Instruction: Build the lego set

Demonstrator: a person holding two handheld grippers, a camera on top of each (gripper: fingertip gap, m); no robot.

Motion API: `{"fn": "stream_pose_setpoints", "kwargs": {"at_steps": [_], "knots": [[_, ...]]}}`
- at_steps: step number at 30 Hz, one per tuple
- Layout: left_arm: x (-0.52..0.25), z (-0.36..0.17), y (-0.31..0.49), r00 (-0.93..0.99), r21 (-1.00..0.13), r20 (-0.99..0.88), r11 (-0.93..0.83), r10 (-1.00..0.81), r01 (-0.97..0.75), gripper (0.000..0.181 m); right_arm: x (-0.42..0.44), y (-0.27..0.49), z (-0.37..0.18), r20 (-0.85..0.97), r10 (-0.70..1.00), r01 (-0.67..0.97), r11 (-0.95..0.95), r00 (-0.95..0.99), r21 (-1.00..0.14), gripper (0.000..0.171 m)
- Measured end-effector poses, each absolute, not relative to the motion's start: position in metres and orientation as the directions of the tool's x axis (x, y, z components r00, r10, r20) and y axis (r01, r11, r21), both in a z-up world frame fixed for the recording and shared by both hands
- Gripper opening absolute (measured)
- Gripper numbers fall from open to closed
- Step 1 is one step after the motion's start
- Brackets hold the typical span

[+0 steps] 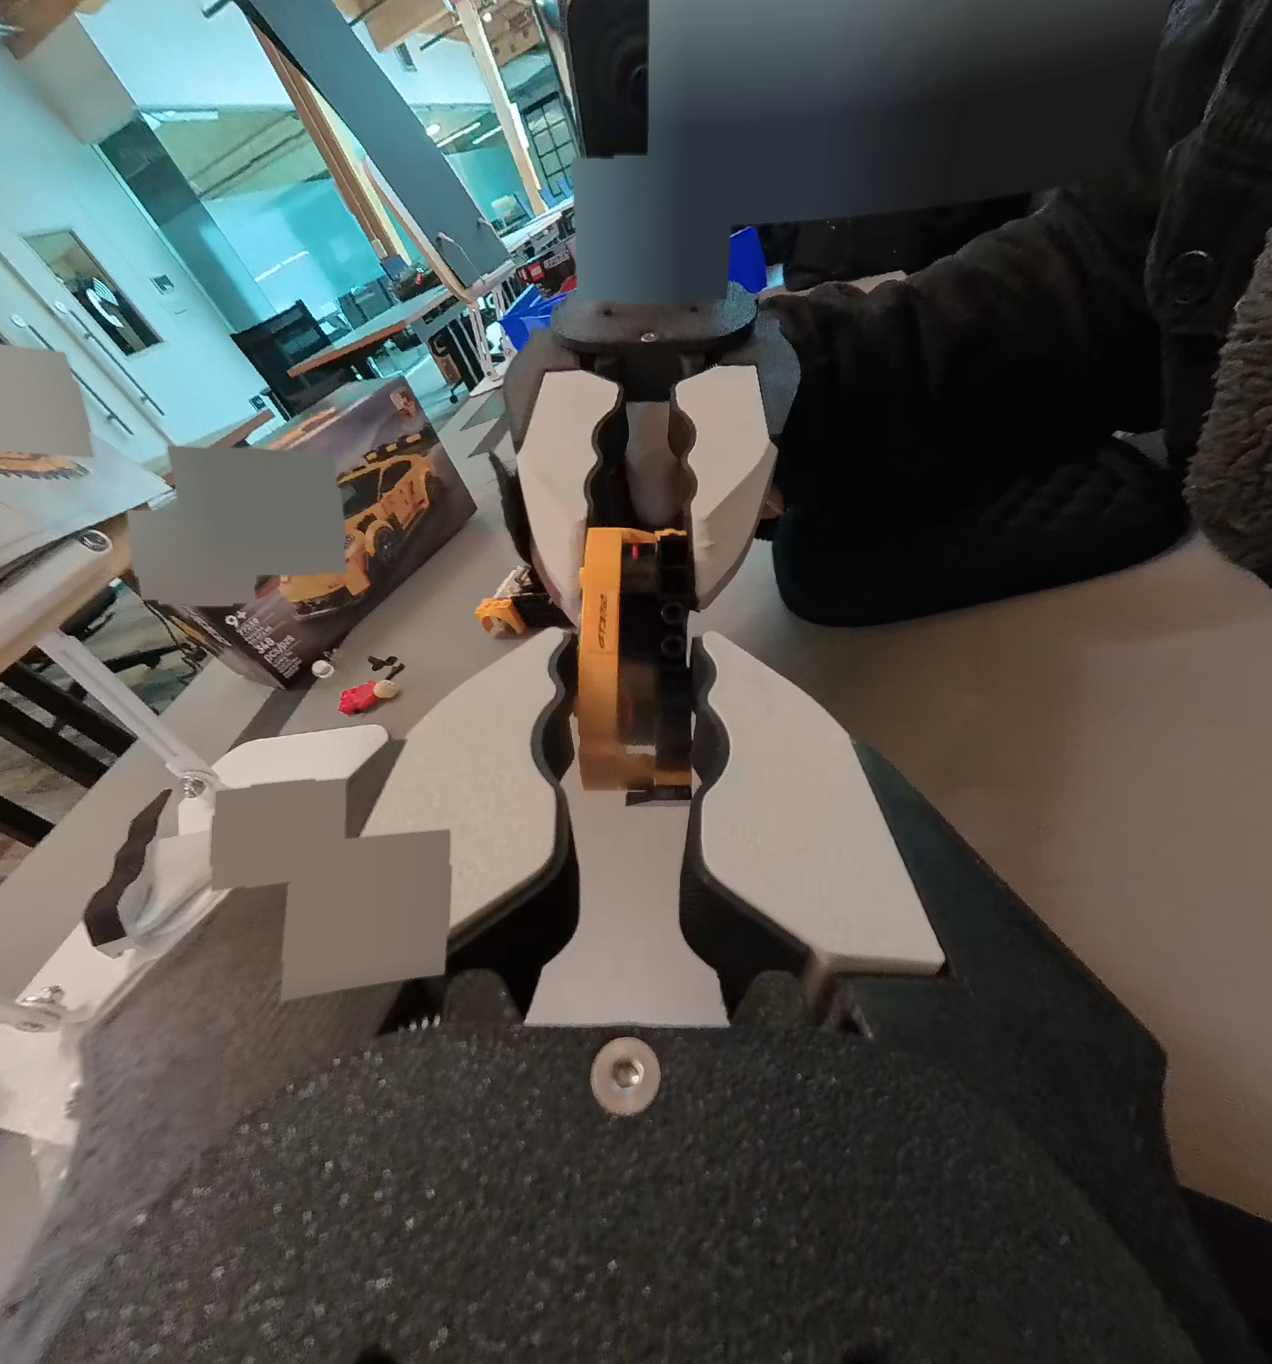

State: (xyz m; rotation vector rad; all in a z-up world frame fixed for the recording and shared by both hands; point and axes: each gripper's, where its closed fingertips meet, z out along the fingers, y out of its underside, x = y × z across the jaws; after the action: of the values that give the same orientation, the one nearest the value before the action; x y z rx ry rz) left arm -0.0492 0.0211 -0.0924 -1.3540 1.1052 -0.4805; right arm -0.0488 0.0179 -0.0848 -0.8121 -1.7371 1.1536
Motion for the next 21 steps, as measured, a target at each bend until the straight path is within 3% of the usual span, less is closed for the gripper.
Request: {"fn": "stream_pose_setpoints", "kwargs": {"at_steps": [10,21], "knots": [[-0.046,-0.095,0.016,0.408,-0.963,-0.219,0.13,-0.886,-0.235,0.028,-0.048,0.015,-0.089,0.293,0.855,0.079,0.358,-0.427,-0.93,0.026],[-0.045,-0.103,0.015,0.356,-0.981,0.055,-0.117,-0.933,-0.153,0.028,-0.048,0.016,-0.095,0.158,0.871,0.156,0.256,-0.465,-0.954,0.026]]}}
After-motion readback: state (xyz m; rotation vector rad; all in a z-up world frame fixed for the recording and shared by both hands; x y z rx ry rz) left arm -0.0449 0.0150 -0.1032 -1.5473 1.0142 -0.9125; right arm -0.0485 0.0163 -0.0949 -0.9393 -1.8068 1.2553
